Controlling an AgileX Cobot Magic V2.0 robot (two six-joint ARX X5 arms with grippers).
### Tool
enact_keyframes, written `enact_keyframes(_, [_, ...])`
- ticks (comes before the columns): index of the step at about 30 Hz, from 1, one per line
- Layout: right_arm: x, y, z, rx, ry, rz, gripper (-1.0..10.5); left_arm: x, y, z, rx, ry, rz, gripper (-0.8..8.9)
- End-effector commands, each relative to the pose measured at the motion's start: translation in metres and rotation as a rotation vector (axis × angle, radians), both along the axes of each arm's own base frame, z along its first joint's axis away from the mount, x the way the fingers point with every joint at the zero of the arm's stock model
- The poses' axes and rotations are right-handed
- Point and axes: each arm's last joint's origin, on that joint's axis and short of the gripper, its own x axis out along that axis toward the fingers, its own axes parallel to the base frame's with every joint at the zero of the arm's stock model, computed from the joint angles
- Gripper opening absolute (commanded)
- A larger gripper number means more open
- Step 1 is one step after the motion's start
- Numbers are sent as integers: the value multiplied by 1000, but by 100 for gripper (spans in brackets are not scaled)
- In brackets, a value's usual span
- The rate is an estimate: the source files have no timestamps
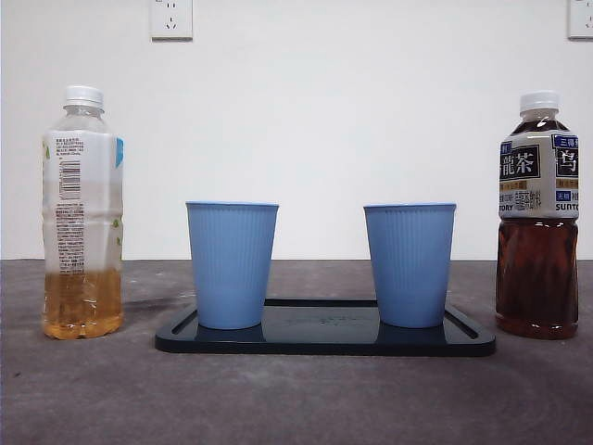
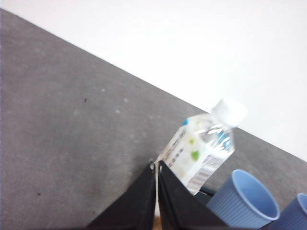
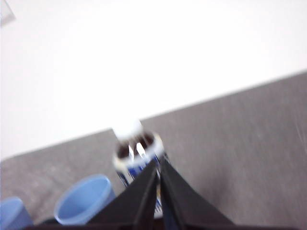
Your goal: Pour the drink into the cup
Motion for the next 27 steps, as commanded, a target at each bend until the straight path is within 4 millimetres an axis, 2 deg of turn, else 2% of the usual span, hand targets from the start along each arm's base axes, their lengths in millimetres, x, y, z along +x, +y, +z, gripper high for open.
enact_keyframes(1, [-6,0,19,9,-24,3,8,-5,0,21,49,-21,-4,10])
enact_keyframes(6, [-16,1,49,-45,24,19,8,-12,-1,53,136,17,-43,10])
enact_keyframes(12, [-17,5,74,-148,194,156,8,-10,-5,76,235,140,-230,10])
enact_keyframes(20, [-15,9,90,-213,435,341,8,-1,-12,83,269,323,-490,10])
enact_keyframes(27, [-19,12,86,-257,592,429,8,-1,-18,79,284,426,-635,10])
